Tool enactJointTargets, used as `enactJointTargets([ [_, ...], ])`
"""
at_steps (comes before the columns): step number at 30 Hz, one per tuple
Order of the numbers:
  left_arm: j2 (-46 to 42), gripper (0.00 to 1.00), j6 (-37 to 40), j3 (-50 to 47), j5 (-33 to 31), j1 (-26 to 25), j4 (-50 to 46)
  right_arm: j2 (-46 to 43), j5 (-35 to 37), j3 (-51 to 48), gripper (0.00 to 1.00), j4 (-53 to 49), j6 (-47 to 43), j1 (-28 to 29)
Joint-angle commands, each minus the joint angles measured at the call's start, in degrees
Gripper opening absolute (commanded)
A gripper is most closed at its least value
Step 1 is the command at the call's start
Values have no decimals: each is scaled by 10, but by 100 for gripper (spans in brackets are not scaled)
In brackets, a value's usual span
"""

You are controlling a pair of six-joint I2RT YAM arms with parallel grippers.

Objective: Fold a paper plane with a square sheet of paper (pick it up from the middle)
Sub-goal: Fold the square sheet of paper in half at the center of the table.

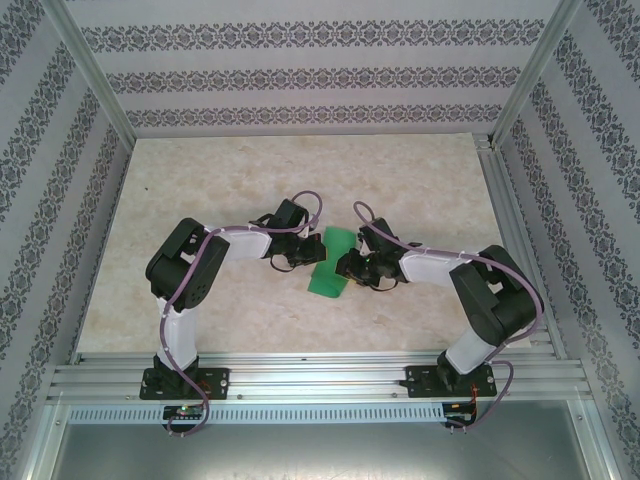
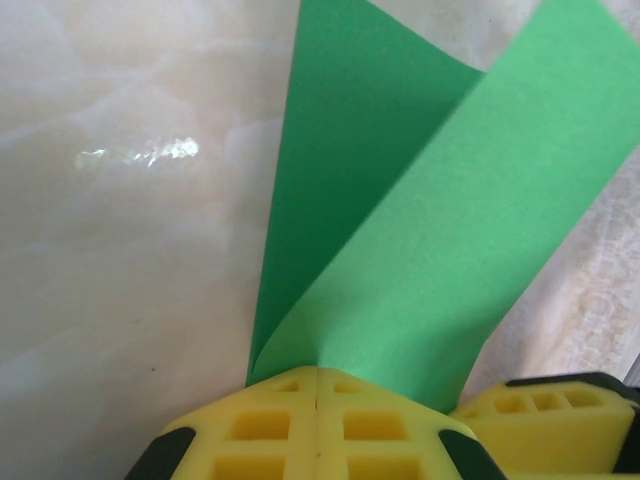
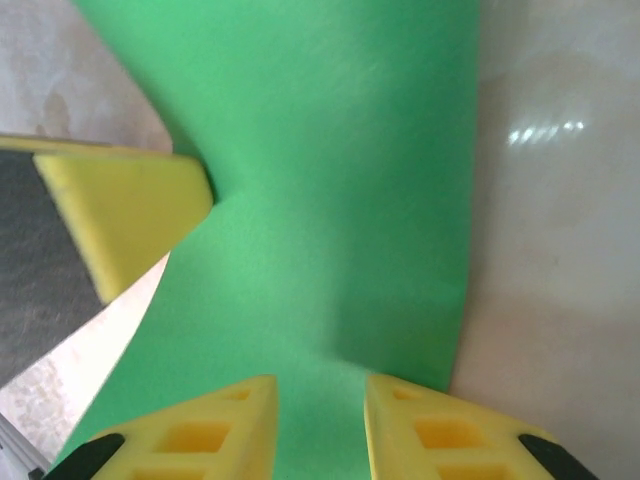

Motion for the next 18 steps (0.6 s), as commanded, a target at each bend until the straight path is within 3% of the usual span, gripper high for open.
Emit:
enactJointTargets([
  [1,24,4,18,0,-20,-10,-33,-32,2,11,30,-10,8,17],
  [10,24,4,17,1,-19,-11,-33,10,-1,-22,30,35,31,28],
  [18,23,4,21,2,-21,-12,-38,26,19,-23,29,4,18,28],
])
